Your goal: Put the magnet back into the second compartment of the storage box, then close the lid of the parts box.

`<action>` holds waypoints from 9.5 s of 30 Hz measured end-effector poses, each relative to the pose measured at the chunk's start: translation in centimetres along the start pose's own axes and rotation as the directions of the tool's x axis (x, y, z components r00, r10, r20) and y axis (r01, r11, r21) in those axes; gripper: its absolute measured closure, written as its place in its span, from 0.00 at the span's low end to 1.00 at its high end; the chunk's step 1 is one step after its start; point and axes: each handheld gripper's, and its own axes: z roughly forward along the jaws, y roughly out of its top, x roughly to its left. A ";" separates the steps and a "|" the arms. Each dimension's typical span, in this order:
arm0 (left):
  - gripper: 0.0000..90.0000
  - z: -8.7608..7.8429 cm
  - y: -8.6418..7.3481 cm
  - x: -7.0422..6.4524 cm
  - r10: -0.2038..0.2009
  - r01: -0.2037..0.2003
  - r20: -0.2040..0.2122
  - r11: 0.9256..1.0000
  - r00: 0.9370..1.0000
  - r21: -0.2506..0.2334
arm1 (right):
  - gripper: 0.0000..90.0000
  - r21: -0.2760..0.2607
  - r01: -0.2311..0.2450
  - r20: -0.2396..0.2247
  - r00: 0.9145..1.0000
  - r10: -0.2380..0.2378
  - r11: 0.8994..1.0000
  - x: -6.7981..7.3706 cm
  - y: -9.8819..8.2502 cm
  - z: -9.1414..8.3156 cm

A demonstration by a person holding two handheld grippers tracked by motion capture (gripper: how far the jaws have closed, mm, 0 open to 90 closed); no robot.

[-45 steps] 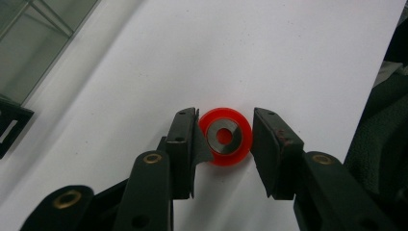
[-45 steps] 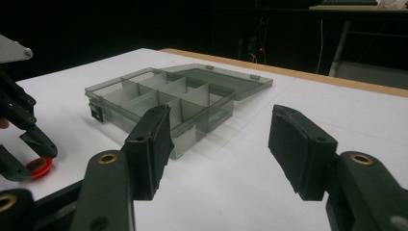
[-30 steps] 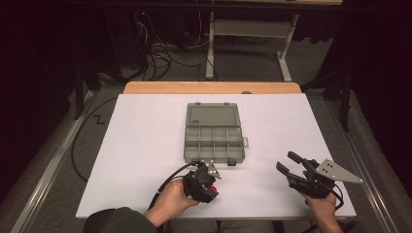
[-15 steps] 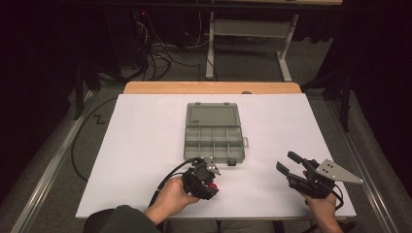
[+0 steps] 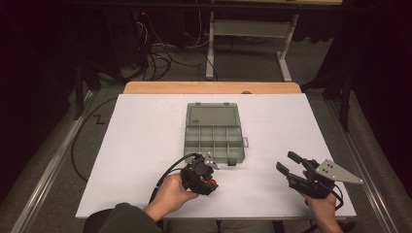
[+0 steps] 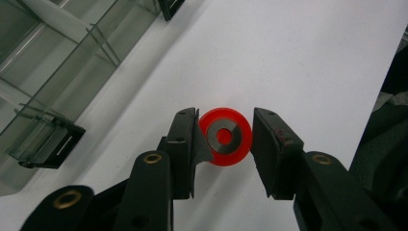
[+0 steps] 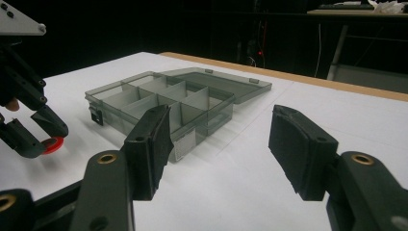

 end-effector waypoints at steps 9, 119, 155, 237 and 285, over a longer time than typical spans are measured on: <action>0.69 -0.2 0.4 0.6 0.028 -0.028 -0.011 0.999 1.000 -0.024 | 0.47 0.002 0.005 0.001 1.000 -0.005 1.000 0.0 0.0 0.0; 0.69 -1.7 6.5 8.5 -0.110 0.106 -0.119 0.993 0.987 -0.043 | 0.47 0.002 0.012 -0.004 1.000 -0.012 1.000 0.0 0.0 0.1; 0.69 -0.3 9.0 11.7 -0.186 0.183 -0.162 0.982 0.969 -0.035 | 0.47 0.000 0.008 -0.009 1.000 -0.008 1.000 -0.1 0.0 0.1; 0.47 -1.5 6.7 11.1 -0.190 0.175 -0.211 0.981 0.959 -0.085 | 0.49 0.017 0.000 -0.005 1.000 0.000 1.000 0.1 0.0 0.9; 0.47 -3.4 2.9 13.2 -0.274 0.237 -0.256 0.957 0.927 -0.166 | 0.58 0.099 -0.012 -0.046 0.999 0.016 0.995 1.4 1.2 2.7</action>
